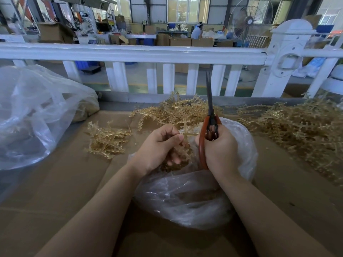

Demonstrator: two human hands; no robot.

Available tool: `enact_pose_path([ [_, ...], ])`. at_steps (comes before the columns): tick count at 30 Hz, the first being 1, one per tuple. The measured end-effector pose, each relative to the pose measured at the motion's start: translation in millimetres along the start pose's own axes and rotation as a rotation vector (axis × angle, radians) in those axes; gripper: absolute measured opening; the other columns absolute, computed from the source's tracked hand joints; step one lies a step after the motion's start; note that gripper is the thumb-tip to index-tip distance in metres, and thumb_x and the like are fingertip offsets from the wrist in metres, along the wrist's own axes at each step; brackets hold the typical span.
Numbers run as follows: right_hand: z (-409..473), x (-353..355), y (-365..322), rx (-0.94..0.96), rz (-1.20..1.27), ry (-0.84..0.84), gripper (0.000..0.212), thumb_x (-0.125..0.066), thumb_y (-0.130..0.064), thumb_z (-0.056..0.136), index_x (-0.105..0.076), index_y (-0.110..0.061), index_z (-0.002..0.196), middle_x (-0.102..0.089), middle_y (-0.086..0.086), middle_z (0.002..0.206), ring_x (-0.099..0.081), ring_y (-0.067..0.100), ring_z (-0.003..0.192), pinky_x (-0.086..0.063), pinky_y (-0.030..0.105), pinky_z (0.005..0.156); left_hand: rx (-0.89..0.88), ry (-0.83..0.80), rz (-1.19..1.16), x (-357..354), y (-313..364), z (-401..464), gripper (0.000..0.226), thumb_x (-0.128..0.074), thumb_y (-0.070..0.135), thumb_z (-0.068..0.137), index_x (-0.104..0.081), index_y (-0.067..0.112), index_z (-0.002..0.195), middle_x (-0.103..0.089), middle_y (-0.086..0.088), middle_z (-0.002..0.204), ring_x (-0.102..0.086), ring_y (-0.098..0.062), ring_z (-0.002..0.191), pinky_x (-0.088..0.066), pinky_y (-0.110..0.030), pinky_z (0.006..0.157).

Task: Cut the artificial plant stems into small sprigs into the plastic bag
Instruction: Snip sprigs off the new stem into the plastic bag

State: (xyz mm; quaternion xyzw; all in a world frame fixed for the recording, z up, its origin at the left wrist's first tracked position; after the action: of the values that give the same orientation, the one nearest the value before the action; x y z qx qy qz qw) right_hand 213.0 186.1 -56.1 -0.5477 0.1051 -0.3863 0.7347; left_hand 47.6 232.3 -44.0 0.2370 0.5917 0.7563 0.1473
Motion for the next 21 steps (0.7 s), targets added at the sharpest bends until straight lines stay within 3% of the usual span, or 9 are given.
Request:
enact_pose_path([
  [4,1.5,1.0,-0.1,0.034,0.001,0.029,0.015,-0.075,-0.021,0.087,-0.069,-0.017,0.100,-0.064,-0.013,0.072,-0.062,-0.005,0.072,-0.044,0.011,0.063,-0.027,0.033,0.077,3.1,0.5,1.4,0.016,-0.055,0.015,0.100,-0.052,0.009,0.085,-0.060,-0.013,0.064,-0.053,-0.016,0.044,-0.044,-0.024,0.043],
  [7,2.8,1.8,2.2,0.001,0.077,-0.006,0.023,-0.076,-0.034,0.090,-0.074,-0.019,0.106,-0.072,-0.010,0.078,-0.068,0.003,0.078,-0.055,0.024,0.073,-0.040,0.001,0.082,1.9,1.2,0.0,0.012,-0.058,0.012,0.099,-0.056,0.007,0.088,-0.059,-0.004,0.061,-0.053,-0.013,0.045,-0.046,-0.024,0.046],
  [11,4.4,0.2,5.7,-0.057,0.183,-0.034,0.015,-0.075,-0.030,0.091,-0.075,-0.018,0.099,-0.073,-0.007,0.073,-0.069,0.011,0.073,-0.054,0.030,0.068,-0.051,-0.005,0.112,1.5,2.5,-1.7,0.012,-0.060,0.012,0.098,-0.061,0.011,0.086,-0.055,0.002,0.058,-0.051,-0.013,0.042,-0.044,-0.023,0.044],
  [16,1.0,3.2,4.6,-0.036,0.173,0.029,0.007,-0.071,-0.021,0.094,-0.074,-0.014,0.093,-0.068,-0.008,0.070,-0.065,0.009,0.070,-0.054,0.029,0.070,-0.023,0.064,0.111,2.0,0.6,-1.4,0.020,-0.062,0.013,0.097,-0.062,0.013,0.077,-0.056,-0.008,0.061,-0.049,-0.016,0.042,-0.042,-0.023,0.041],
  [21,1.0,0.4,3.6,-0.042,0.215,-0.014,0.017,-0.069,-0.020,0.094,-0.065,-0.025,0.079,-0.062,-0.015,0.059,-0.061,0.009,0.063,-0.047,0.028,0.063,-0.098,0.130,0.122,5.2,4.0,-2.4,0.018,-0.061,0.010,0.097,-0.065,0.011,0.079,-0.063,-0.002,0.061,-0.057,-0.012,0.051,-0.046,-0.023,0.046],
])
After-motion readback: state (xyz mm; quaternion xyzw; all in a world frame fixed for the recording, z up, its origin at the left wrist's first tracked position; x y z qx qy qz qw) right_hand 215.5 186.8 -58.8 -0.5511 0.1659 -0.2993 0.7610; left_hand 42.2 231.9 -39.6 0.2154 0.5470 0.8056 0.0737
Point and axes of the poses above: each hand's wrist, its own z-axis towards the middle knuckle, its own x-axis out of the back of the hand, y = z × x, the point moved 6 cm from there along z, towards the middle knuckle
